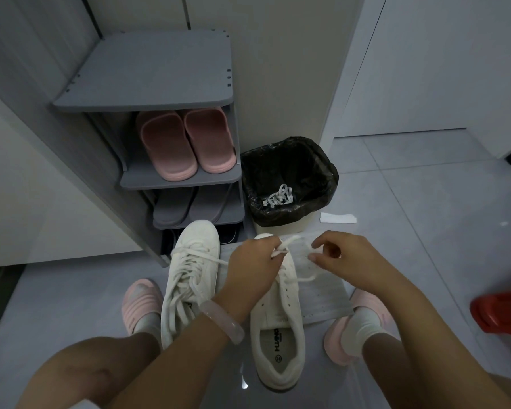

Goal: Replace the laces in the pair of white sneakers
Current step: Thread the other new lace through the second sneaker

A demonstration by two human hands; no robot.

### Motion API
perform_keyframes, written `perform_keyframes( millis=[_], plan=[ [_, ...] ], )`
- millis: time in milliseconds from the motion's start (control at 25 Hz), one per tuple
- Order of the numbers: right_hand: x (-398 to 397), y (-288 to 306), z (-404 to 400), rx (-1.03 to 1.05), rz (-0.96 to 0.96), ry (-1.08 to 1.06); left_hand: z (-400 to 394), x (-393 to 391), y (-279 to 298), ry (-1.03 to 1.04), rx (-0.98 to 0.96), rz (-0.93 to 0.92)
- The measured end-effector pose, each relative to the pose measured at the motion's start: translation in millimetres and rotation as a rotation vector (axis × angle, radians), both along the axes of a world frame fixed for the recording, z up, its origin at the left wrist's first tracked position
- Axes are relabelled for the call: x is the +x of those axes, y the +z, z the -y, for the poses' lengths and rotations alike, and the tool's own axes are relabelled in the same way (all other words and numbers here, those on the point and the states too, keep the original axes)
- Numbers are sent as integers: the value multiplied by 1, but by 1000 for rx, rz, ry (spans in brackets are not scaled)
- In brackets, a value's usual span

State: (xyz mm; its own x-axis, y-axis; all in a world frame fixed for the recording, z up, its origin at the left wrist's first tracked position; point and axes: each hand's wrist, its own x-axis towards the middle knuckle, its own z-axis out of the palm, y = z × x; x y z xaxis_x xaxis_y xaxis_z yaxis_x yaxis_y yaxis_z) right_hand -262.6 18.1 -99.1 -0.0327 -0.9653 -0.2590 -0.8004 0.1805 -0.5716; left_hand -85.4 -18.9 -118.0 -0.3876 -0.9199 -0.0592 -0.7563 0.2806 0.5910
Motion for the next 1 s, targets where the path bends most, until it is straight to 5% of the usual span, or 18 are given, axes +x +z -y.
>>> perform_keyframes(
  millis=[240, 400, 760, 880, 1000],
  plan=[
    [25, -5, 0, -60, 304, 49, -2, -2, 21, -135, -109, 140],
    [24, -1, 6, -201, 342, 36, -4, -2, 25, -202, -144, 238],
    [14, 12, 3, -58, 319, 106, 4, 3, 32, -151, -143, 282],
    [13, 11, 5, -87, 129, 193, 3, 3, 32, -25, -121, 207],
    [19, 10, 6, -326, -123, 47, 1, 3, 32, 55, -87, 169]
  ],
)
